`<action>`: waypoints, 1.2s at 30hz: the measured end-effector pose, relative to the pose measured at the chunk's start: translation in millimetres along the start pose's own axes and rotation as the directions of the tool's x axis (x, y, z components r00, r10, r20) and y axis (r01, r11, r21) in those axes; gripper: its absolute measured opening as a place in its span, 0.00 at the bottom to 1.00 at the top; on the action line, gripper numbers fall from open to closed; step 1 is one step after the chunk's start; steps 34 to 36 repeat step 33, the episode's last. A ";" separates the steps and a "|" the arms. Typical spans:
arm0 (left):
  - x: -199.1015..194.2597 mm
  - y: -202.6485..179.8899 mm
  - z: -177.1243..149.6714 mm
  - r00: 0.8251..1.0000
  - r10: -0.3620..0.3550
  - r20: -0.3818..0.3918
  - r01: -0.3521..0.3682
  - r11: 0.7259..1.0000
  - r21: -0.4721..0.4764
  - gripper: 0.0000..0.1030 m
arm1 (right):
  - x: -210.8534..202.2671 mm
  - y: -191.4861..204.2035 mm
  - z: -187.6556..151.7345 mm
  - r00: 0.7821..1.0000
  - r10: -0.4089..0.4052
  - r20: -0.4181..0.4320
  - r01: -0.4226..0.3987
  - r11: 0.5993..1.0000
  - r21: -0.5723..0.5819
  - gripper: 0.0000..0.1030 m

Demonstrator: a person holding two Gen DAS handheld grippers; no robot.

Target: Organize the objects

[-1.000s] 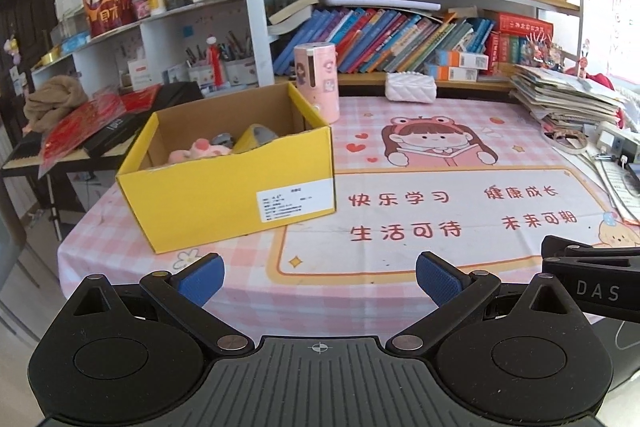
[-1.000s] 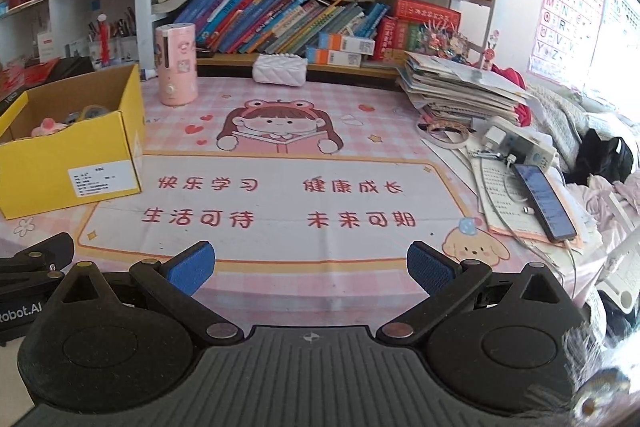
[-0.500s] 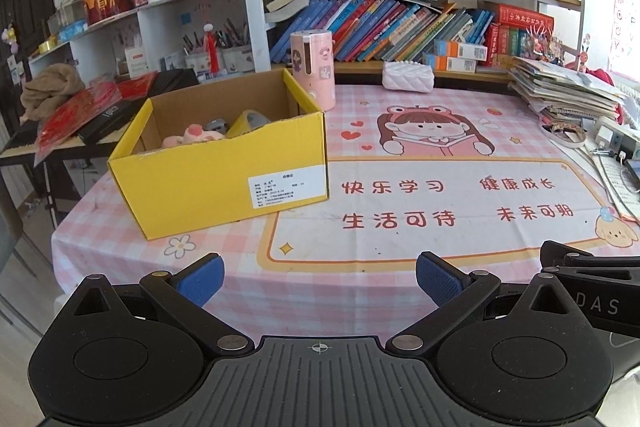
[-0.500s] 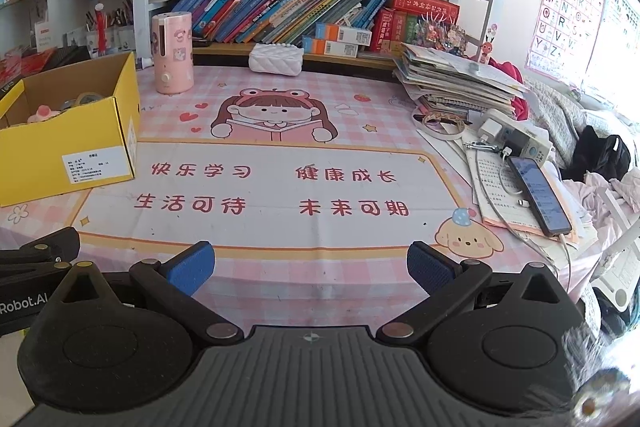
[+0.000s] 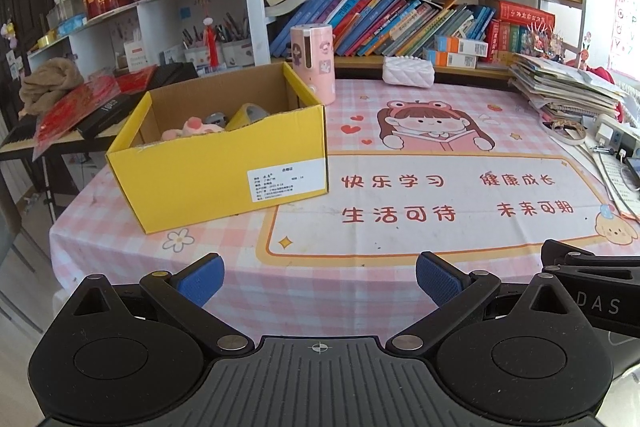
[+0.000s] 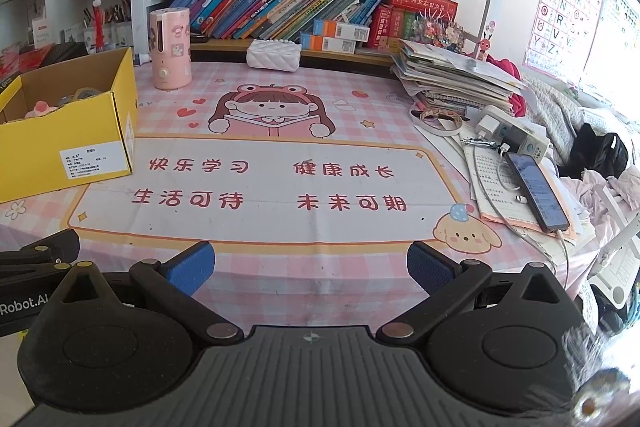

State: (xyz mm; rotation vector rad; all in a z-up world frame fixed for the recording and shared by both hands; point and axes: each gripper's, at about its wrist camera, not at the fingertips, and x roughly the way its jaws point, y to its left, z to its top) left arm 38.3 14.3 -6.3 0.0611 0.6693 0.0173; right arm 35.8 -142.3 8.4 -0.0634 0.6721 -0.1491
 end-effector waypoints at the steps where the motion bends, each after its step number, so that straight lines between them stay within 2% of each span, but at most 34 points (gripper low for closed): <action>1: 0.1 0.0 -0.1 1.000 0.000 -0.001 0.000 1.000 -0.001 1.00 | 0.0 0.0 -0.1 1.000 0.000 0.000 0.000 1.000 0.000 1.00; 36: 1.4 3.2 -0.5 0.999 -0.033 -0.008 0.033 0.999 -0.035 1.00 | 0.5 1.4 0.6 1.000 0.000 -0.002 0.000 1.000 0.000 1.00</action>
